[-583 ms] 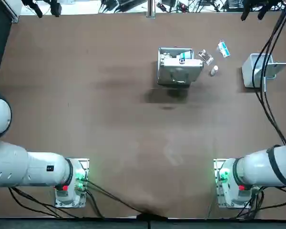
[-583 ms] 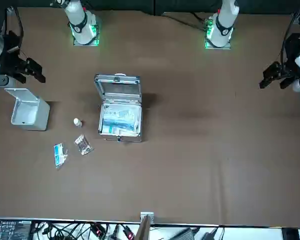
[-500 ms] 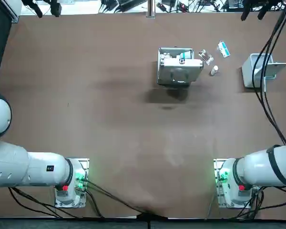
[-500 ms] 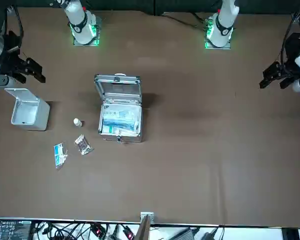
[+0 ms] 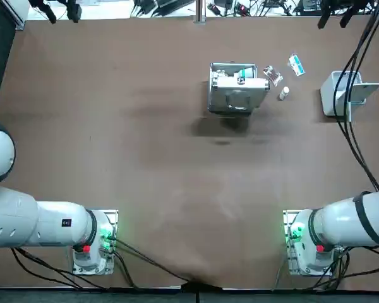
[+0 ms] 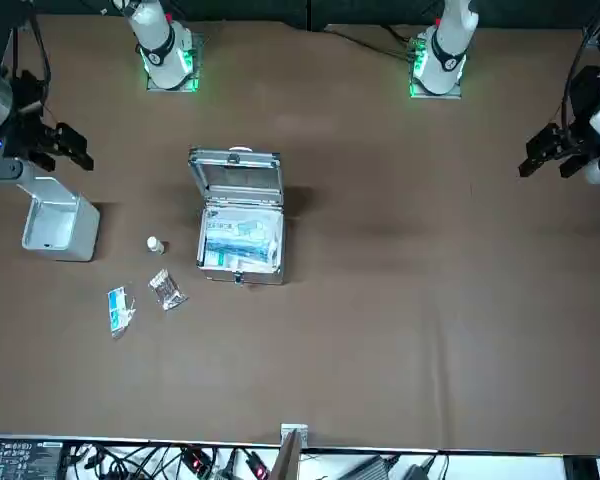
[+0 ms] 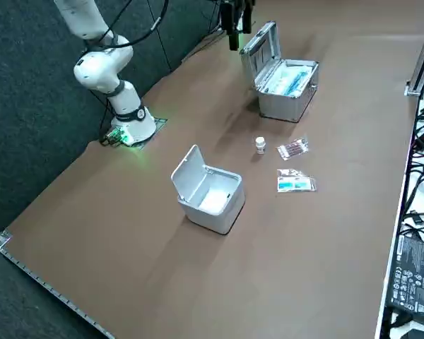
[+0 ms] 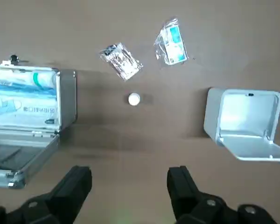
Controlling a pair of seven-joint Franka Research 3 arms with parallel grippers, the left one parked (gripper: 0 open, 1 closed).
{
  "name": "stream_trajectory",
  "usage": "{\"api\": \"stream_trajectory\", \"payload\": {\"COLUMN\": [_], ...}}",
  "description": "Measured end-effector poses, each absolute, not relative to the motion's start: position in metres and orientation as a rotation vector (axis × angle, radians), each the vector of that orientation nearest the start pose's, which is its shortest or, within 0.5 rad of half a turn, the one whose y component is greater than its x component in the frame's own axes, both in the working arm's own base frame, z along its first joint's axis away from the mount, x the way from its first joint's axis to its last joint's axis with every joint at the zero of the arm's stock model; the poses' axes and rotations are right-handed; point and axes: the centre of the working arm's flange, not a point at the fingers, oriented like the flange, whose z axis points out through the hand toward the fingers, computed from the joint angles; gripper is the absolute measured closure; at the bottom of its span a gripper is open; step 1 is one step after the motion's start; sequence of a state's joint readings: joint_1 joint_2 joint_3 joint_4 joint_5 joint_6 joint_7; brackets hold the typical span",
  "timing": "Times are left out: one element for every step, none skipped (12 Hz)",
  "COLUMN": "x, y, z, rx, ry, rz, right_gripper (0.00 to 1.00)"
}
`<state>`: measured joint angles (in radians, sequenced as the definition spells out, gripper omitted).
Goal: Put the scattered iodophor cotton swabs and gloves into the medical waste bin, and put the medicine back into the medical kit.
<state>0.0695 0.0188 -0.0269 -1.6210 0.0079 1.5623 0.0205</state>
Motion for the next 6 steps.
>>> {"api": "stream_trajectory", "payload": {"x": [0.563,0.571,0.581,0.592,0.603,0.614], "y": [0.025,0.026,0.026,0.027,0.027,0.027], "z": [0.582,0.571,0.555,0.537,0.518,0.499], "rx": [-3.135,-3.135,-3.136,-3.137,-3.138,-3.139], "ry": [-0.034,-0.035,-0.034,-0.032,-0.030,-0.029], "rz": [0.111,0.100,0.100,0.100,0.097,0.087], "right_gripper": [0.00,0.00,0.00,0.00,0.00,0.00]}}
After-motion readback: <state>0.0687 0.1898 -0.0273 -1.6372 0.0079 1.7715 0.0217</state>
